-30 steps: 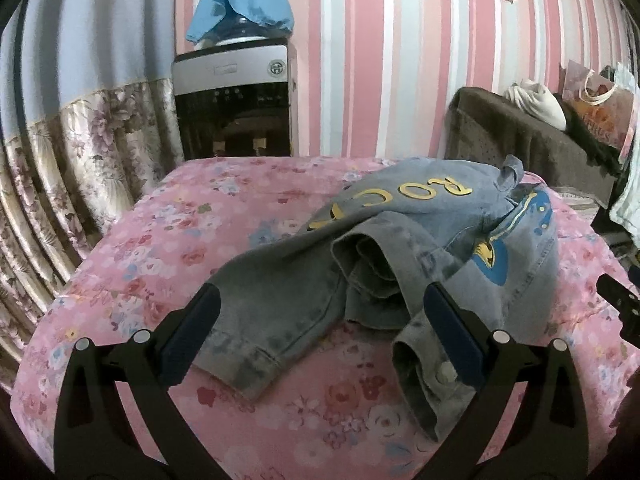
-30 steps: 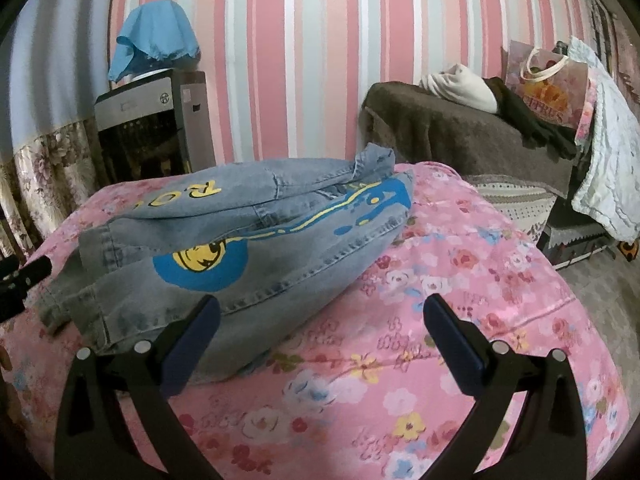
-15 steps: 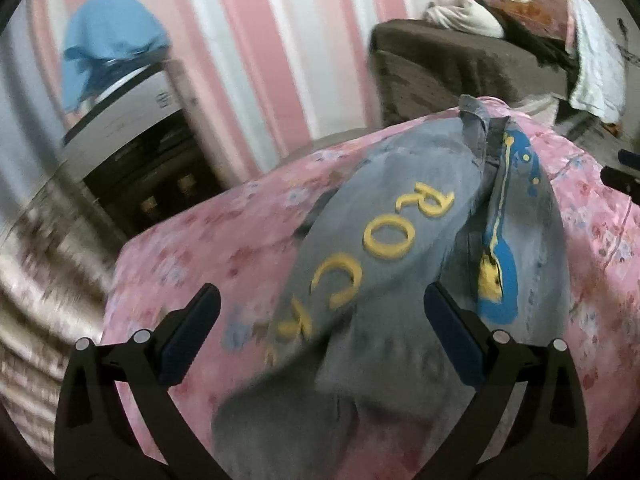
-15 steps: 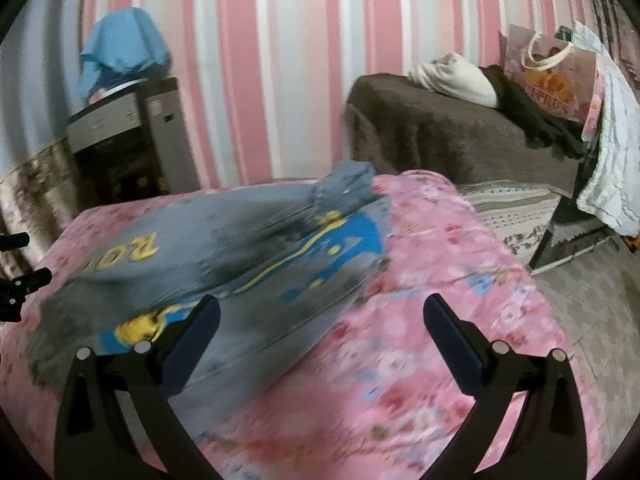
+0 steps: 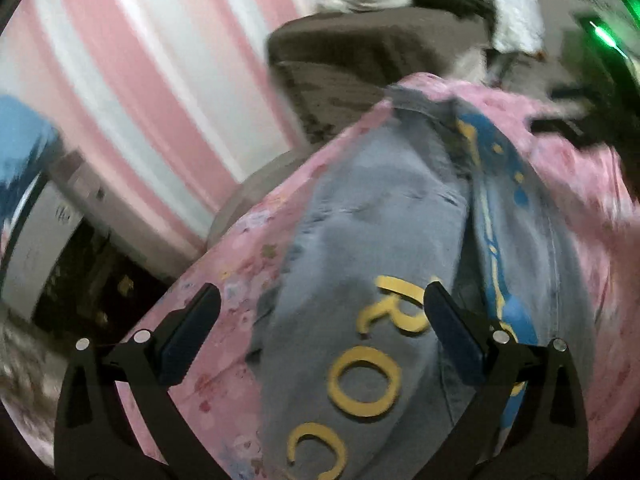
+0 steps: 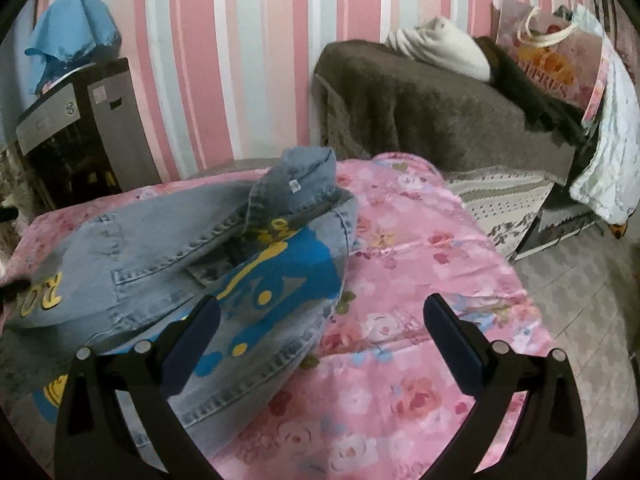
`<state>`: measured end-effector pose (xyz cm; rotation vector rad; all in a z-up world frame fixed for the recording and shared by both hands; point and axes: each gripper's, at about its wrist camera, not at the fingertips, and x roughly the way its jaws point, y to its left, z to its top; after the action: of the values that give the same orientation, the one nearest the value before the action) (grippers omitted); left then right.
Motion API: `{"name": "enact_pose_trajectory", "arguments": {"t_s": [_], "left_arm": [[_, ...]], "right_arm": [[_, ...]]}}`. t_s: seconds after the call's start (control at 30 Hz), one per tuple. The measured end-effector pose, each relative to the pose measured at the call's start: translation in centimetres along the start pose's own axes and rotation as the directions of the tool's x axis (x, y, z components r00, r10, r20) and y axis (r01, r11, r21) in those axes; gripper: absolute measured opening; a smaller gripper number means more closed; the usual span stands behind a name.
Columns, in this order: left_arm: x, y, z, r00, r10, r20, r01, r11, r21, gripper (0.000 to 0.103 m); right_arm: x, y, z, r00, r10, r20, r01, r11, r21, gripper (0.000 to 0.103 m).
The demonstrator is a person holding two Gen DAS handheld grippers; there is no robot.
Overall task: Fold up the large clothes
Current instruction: 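Grasp the denim jacket with both grippers and lift it off the bedspread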
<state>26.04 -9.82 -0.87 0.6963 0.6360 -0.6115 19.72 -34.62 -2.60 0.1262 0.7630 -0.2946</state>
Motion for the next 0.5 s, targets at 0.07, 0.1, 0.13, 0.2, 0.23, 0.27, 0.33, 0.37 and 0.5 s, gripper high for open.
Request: {"name": "enact_pose_trajectory", "arguments": {"t_s": [0.07, 0.1, 0.13, 0.2, 0.23, 0.27, 0.33, 0.37, 0.5], "left_arm": [[0.2, -1.7, -0.4, 0.999, 0.045, 0.022, -0.047, 0.995, 0.084, 0.1], [0.6, -2.6, -0.7, 0.996, 0.081, 0.029, -0.084, 0.988, 0.127, 0.1], [0.9, -2.8, -0.9, 0.996, 0.089, 0.023, -0.091, 0.986, 0.139, 0.1], [2.7, -2.5, -1.0, 0.996, 0.082, -0.025, -0.078, 0.989, 0.13, 0.1], [3.4, -2.2, -0.8, 0.996, 0.076, -0.044, -0.07, 0.99, 0.119, 0.1], [4.0, -1.7, -0.8, 0.996, 0.067, -0.063, -0.06, 0.993, 0.106, 0.1], [4.9, -0.3, -0.4, 0.996, 0.039, -0.08, -0.035, 0.998, 0.052, 0.088], [5.2, 0.5, -0.2, 0.996, 0.015, -0.084, -0.014, 1.0, 0.016, 0.083], [6.6, 4.3, 0.5, 0.994, -0.071, -0.084, 0.058, 0.987, -0.149, 0.046]], "right_arm": [[1.1, -0.1, 0.0, 1.0, 0.016, -0.022, -0.015, 1.0, 0.013, 0.102], [1.4, -0.1, -0.1, 0.999, 0.02, -0.028, -0.02, 1.0, 0.019, 0.102], [2.0, 0.0, -0.2, 0.999, 0.032, -0.04, -0.031, 0.999, 0.03, 0.101], [3.0, 0.2, -0.6, 0.996, 0.056, -0.063, -0.053, 0.997, 0.047, 0.101], [3.3, 0.4, -0.9, 0.995, 0.062, -0.076, -0.058, 0.997, 0.051, 0.101], [3.6, 0.6, -1.3, 0.993, 0.072, -0.094, -0.067, 0.996, 0.055, 0.101], [3.7, 0.9, -2.1, 0.99, 0.08, -0.112, -0.074, 0.996, 0.055, 0.1], [3.8, 1.0, -2.5, 0.99, 0.074, -0.121, -0.068, 0.996, 0.053, 0.097], [5.0, 0.8, -3.6, 0.971, 0.152, -0.185, -0.134, 0.985, 0.107, 0.058]]}}
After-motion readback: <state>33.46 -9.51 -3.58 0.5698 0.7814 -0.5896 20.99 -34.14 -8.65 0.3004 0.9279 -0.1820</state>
